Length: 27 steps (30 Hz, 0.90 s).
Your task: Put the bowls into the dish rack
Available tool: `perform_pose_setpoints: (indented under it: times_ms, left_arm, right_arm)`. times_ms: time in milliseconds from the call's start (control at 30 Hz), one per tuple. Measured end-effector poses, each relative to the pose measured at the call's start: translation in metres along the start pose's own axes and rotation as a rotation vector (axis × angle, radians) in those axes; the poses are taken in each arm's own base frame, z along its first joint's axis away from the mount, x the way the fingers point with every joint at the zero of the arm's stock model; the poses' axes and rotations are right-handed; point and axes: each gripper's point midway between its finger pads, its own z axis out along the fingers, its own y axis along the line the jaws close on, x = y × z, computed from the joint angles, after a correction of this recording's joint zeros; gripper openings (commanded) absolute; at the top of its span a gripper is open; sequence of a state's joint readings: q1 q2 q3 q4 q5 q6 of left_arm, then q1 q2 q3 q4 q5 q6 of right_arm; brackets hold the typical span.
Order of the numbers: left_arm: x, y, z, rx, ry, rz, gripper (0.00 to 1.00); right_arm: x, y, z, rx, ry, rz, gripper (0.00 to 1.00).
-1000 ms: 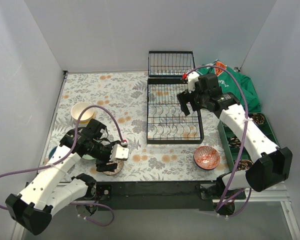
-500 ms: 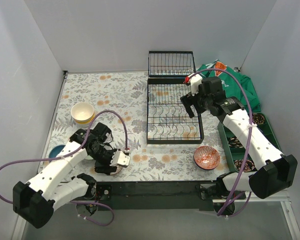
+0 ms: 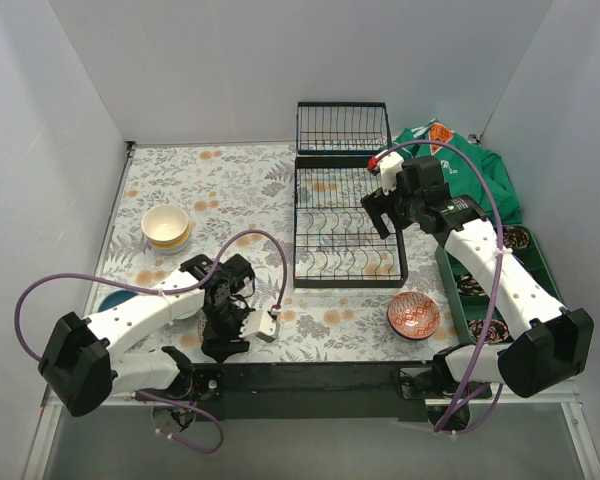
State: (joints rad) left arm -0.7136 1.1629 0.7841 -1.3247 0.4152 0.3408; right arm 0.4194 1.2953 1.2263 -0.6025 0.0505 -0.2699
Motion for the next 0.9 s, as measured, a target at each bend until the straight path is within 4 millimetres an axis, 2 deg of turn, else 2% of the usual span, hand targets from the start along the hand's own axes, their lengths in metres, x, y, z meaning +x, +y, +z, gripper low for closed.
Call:
perform_pose_setpoints:
  times_ms: [200, 267, 300, 433, 567, 700, 900]
  left_arm:
    - [-0.010, -0.001, 0.010, -0.030, 0.040, -0.050, 0.39]
    - [-0.015, 0.005, 0.012, -0.069, 0.037, -0.086, 0.36]
    - [-0.017, 0.008, 0.013, -0.089, 0.036, -0.097, 0.30]
    - [-0.022, 0.030, 0.018, -0.176, 0.045, -0.192, 0.21]
    - [-0.023, 0.044, 0.020, -0.242, 0.056, -0.262, 0.17]
    - [-0.026, 0.049, 0.020, -0.282, 0.052, -0.307, 0.03]
    - [-0.034, 0.058, 0.012, -0.326, 0.055, -0.359, 0.00]
  right_arm:
    - [0.000, -0.001, 0.000, 0.004, 0.001, -0.007, 0.95]
    - [0.000, -0.001, 0.000, 0.004, 0.001, -0.009, 0.95]
    - [0.000, -0.001, 0.000, 0.004, 0.001, -0.010, 0.95]
    - [0.000, -0.001, 0.000, 0.003, 0.002, -0.010, 0.94]
    - [0.001, -0.001, 0.001, 0.002, 0.004, -0.012, 0.94]
    - [0.002, -0.001, 0.002, 0.001, 0.009, -0.015, 0.94]
    - [0.002, -0.001, 0.002, 0.001, 0.009, -0.017, 0.94]
